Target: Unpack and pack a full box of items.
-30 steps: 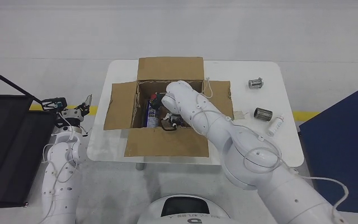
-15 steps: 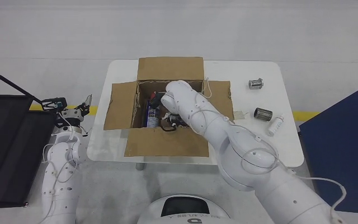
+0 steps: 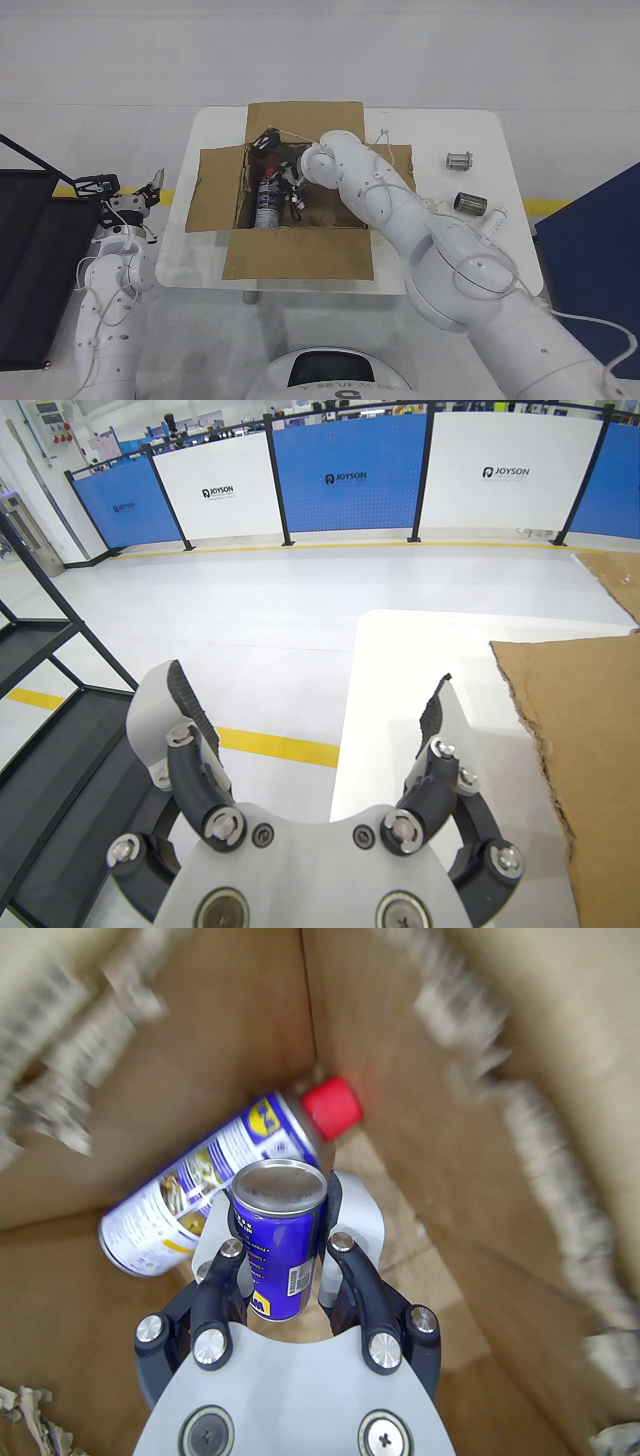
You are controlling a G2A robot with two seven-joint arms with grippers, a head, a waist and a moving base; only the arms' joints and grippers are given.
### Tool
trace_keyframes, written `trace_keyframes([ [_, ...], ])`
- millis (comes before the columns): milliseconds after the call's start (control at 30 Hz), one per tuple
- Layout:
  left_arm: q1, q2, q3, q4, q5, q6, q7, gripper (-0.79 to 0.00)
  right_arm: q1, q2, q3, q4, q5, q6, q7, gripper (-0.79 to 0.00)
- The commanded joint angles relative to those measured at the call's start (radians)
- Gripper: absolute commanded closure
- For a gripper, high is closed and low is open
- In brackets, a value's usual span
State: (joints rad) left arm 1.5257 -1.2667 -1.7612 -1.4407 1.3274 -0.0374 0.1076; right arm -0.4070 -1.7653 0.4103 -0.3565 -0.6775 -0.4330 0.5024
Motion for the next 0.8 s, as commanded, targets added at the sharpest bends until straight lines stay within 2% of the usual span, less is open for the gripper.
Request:
trace_keyframes([
  [0, 0.0, 0.0, 0.0, 0.0, 0.0, 0.0, 0.0, -0.785, -0.031, 0.036, 0.021, -0.048, -0.02, 0.003, -0.149, 0.0],
  [33, 0.0, 0.0, 0.0, 0.0, 0.0, 0.0, 0.0, -0.785, -0.045, 0.051, 0.031, -0.074, -0.029, 0.012, -0.192, 0.0],
  [767, 0.0, 0.0, 0.0, 0.0, 0.0, 0.0, 0.0, -0.785, -0.045, 0.051, 0.031, -0.074, -0.029, 0.012, -0.192, 0.0],
])
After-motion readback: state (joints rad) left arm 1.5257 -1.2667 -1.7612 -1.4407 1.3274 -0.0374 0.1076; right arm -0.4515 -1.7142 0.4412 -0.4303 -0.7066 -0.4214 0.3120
